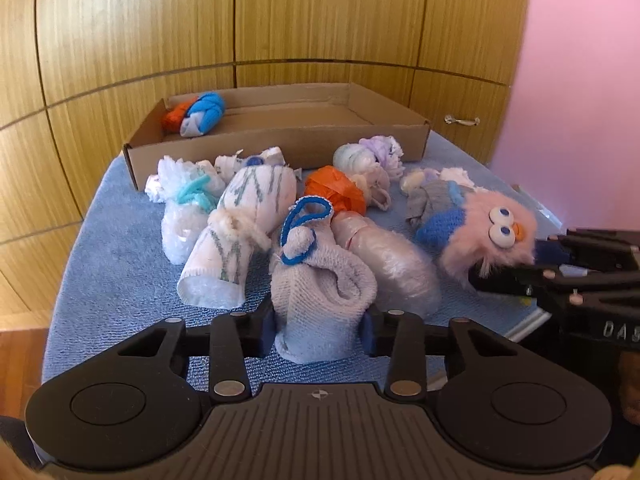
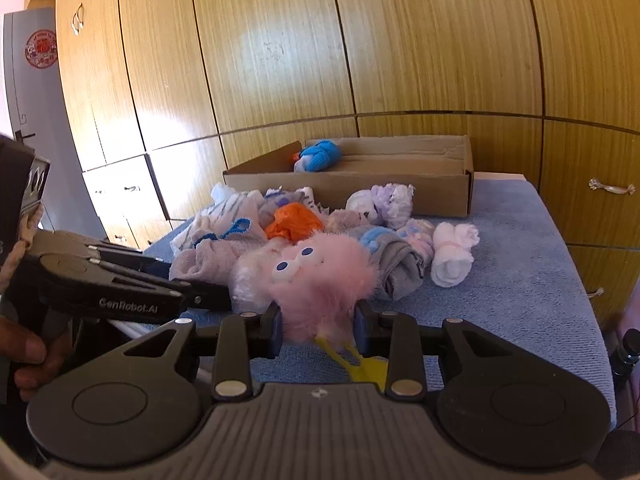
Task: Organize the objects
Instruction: 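Grasp the grey knit sock with the left gripper while the right grasps the pink fluffy toy, then carry both items into the box beside the blue sock ball and release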
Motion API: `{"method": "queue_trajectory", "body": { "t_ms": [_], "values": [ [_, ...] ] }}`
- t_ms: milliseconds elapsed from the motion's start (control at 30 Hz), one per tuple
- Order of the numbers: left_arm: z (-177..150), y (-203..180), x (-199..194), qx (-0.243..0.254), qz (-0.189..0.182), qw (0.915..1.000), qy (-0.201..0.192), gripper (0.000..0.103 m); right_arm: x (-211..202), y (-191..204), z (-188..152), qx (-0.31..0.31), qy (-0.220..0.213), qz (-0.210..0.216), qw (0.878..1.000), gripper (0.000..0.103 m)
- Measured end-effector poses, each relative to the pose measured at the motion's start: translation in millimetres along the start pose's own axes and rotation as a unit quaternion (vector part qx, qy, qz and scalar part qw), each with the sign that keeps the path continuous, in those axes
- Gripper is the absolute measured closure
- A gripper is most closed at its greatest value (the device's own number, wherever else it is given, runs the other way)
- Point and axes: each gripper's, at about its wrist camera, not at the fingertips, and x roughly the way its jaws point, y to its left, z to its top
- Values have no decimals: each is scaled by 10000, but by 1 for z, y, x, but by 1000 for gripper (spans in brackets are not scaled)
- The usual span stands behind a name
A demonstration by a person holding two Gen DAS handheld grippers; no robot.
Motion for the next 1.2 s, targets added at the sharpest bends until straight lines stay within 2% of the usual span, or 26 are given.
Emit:
{"method": "queue_trajectory", "body": {
  "t_ms": [367,533,667,833,933,1000,1200],
  "values": [
    [11,-7,-32,183,-173,9993,-288,58,-21,-2,23,-32,-317,51,9995,73],
    [47,0,-47,196,-275,9980,-541,58,-29,-12,57,-148,-514,32,9986,73],
    [90,15,-41,235,-167,9972,-694,58,-22,-28,94,-312,-596,-9,9977,73],
    [158,34,-15,367,-8,9965,-746,58,1,-44,147,-640,-671,-25,9957,73],
    [196,47,16,302,-68,9980,-544,58,28,-56,176,-730,-576,24,9957,73],
    [216,53,43,297,-96,9988,-380,58,54,-66,195,-674,-367,142,9969,73],
    [236,64,120,259,-37,9994,217,58,142,-92,223,-489,204,258,9983,73]
  ]
}}
